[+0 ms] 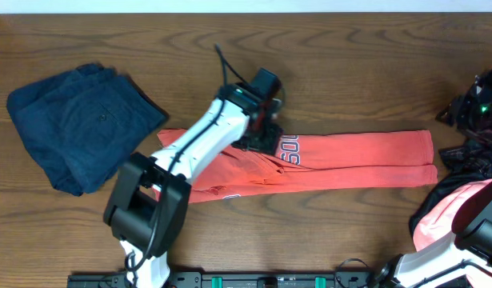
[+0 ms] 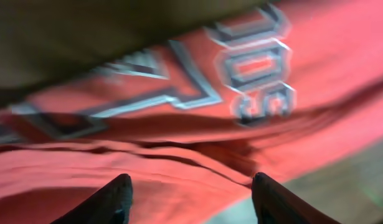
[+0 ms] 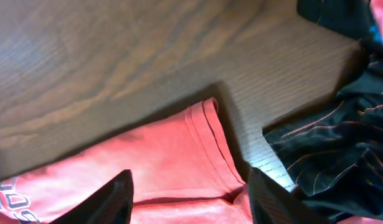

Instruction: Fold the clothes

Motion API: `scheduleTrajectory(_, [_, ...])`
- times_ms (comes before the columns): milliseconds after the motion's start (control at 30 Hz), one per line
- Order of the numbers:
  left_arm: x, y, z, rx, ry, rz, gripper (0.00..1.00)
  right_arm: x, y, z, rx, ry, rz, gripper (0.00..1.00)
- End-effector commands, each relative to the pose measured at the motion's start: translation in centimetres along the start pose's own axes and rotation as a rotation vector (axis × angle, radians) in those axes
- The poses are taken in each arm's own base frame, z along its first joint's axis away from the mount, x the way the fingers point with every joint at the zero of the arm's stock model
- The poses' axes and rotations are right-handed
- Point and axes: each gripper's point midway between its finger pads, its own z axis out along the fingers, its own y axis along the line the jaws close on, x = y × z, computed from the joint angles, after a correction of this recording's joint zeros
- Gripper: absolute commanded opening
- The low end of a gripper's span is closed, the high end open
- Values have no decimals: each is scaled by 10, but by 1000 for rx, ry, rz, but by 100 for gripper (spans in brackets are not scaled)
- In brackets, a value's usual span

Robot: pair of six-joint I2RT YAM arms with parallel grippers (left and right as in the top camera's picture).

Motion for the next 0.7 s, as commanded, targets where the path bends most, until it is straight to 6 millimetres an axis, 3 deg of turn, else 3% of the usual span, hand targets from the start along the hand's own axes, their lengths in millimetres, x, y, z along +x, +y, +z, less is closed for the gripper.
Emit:
scheduleTrajectory(0, [-14,32,-18,-73,-69,-97,65,17,-5,15,9,59,-14,61])
scheduleTrajectory(267, [-30,88,-29,-127,-124,-272,71,45,-16,40,33,122,3,72])
scheduleTrajectory(433, [-10,103,-31,-147,-47,-349,71,56,-22,55,42,132,-42,77])
scheduleTrajectory(667, [15,106,-35,-173,46,-384,71,76,-30,88,40,118,-79,76])
